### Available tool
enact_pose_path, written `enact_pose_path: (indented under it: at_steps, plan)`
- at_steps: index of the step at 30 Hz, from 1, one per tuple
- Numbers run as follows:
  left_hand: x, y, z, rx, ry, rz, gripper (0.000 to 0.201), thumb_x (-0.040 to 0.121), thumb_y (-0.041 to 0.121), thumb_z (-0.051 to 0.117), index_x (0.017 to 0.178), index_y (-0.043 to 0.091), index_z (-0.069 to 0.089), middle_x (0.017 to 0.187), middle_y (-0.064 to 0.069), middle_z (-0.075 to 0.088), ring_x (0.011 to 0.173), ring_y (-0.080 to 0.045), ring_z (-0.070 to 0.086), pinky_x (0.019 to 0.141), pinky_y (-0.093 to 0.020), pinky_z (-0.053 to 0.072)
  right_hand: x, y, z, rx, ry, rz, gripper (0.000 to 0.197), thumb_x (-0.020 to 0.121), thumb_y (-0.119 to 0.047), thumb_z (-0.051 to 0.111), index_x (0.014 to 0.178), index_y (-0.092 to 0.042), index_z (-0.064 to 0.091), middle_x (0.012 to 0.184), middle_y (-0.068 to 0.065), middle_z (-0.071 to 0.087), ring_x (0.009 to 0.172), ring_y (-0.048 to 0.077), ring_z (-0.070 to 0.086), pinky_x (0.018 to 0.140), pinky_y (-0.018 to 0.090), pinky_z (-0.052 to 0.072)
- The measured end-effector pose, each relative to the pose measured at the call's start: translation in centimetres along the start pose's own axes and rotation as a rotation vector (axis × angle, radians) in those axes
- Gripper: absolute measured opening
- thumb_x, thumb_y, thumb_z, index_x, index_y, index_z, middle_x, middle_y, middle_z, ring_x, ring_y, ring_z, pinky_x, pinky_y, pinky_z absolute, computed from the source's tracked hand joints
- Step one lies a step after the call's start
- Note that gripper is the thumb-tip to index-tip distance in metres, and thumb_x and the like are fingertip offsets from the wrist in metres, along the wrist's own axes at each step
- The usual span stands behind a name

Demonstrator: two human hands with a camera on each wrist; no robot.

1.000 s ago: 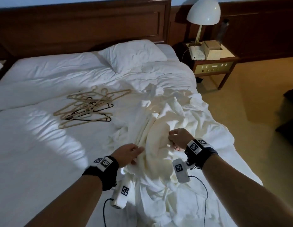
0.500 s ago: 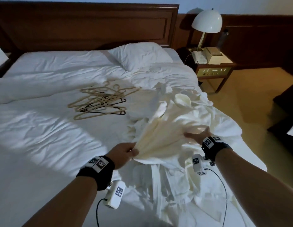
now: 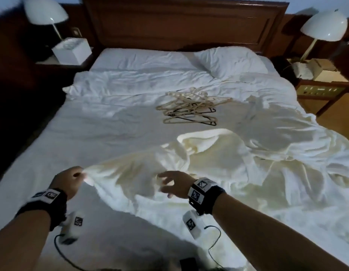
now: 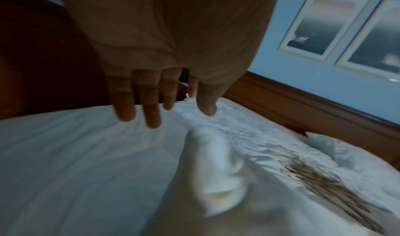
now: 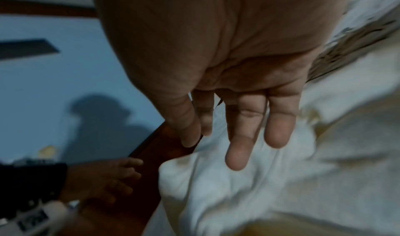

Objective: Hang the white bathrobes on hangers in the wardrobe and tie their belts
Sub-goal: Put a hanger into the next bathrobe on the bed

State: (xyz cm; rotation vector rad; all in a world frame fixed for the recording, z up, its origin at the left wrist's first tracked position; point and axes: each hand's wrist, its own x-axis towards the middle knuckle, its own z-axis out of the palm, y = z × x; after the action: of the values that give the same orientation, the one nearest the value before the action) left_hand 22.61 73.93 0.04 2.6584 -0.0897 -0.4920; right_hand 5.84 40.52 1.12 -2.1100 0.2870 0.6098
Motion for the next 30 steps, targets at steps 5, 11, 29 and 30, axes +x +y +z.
enact_pose_path:
  at_steps: [5, 11, 29, 30]
  plan:
    - [-2.6, -9.0, -2.1, -0.104, -0.168, -0.232, 0.064, 0.093, 0.025, 0.063, 0.149, 0.024, 0.032, 0.143, -0.017, 0.046, 0.116, -0.035, 0.058, 0.098, -0.043, 0.046, 2.6, -2.6, 4.8, -0.391, -0.111, -0.008, 0.044, 0.094, -0.033, 0.059, 0.138, -0.027, 0.052, 0.134, 0.0, 0.059, 0.12, 0.016, 0.055, 0.099, 0.021, 0.036]
    - [-3.4, -9.0, 2.6, -0.163, -0.243, -0.154, 0.044, 0.093, 0.023, 0.063, 0.135, 0.018, 0.051, 0.133, -0.015, 0.055, 0.106, -0.031, 0.063, 0.093, -0.04, 0.051, 5.4, -2.3, 4.2, -0.499, -0.1, 0.126, 0.039, 0.096, -0.031, 0.056, 0.134, -0.023, 0.056, 0.131, 0.003, 0.061, 0.12, 0.019, 0.055, 0.101, 0.027, 0.04]
    - [9.6, 8.6, 14.1, 0.078, -0.546, 0.12, 0.035, 0.093, 0.027, 0.055, 0.128, 0.023, 0.058, 0.129, 0.003, 0.062, 0.118, -0.016, 0.059, 0.095, -0.023, 0.044, 12.6, 8.4, -7.3, -0.335, 0.026, 0.356, 0.027, 0.089, -0.034, 0.062, 0.116, -0.032, 0.064, 0.121, -0.001, 0.063, 0.106, 0.018, 0.06, 0.091, 0.028, 0.046]
    - [10.6, 9.4, 14.9, 0.092, -0.553, 0.122, 0.037, 0.093, 0.028, 0.055, 0.129, 0.023, 0.057, 0.131, 0.002, 0.061, 0.119, -0.017, 0.058, 0.098, -0.024, 0.043, 13.9, 9.2, -8.2, -0.328, 0.021, 0.366, 0.027, 0.089, -0.034, 0.062, 0.116, -0.031, 0.064, 0.121, 0.0, 0.064, 0.106, 0.019, 0.061, 0.09, 0.028, 0.046]
